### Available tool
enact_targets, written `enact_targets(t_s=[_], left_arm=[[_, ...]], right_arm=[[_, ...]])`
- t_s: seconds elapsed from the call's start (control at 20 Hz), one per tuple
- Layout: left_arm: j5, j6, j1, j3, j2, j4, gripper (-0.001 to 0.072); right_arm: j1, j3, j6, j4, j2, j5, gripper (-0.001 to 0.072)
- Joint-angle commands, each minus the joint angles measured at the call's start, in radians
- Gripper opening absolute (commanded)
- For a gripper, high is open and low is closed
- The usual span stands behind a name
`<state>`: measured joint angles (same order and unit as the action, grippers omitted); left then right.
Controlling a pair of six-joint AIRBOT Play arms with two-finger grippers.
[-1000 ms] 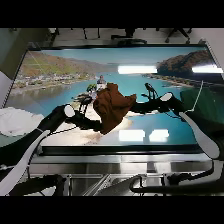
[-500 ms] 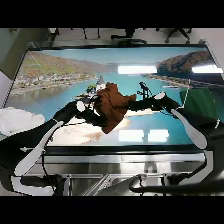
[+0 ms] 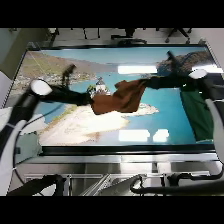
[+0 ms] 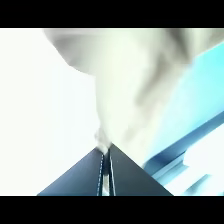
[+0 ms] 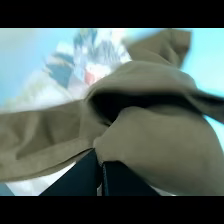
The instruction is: Fold the shirts.
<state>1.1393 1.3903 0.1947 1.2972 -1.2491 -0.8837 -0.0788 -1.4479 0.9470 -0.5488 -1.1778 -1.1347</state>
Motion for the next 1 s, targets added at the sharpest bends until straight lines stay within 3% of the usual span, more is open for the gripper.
enact_targets(t_s=[0.0, 0.25, 0.55, 0.75, 0.95], left_arm=[[0.036, -0.002, -0.123, 0.188, 0.151, 0.146, 0.0010], [0.055, 0.025, -0.226, 0.279, 0.274, 0.143, 0.0010], [0.100, 0.025, -0.449, 0.130, 0.391, 0.147, 0.0010], [0.089, -0.042, -0.570, 0.038, 0.477, 0.304, 0.0010], [0.056, -0.058, -0.637, 0.190, 0.549, 0.329, 0.0010]], right_arm=[[-0.083, -0.163, 0.010, 0.003, 0.148, -0.101, 0.0016], [-0.087, -0.267, 0.002, -0.034, 0.289, -0.101, 0.0016], [-0.087, -0.265, 0.074, -0.339, 0.365, -0.104, 0.0016], [-0.085, -0.266, 0.010, -0.232, 0.387, -0.058, 0.0016], [-0.085, -0.267, -0.067, -0.132, 0.485, 0.067, 0.0016]])
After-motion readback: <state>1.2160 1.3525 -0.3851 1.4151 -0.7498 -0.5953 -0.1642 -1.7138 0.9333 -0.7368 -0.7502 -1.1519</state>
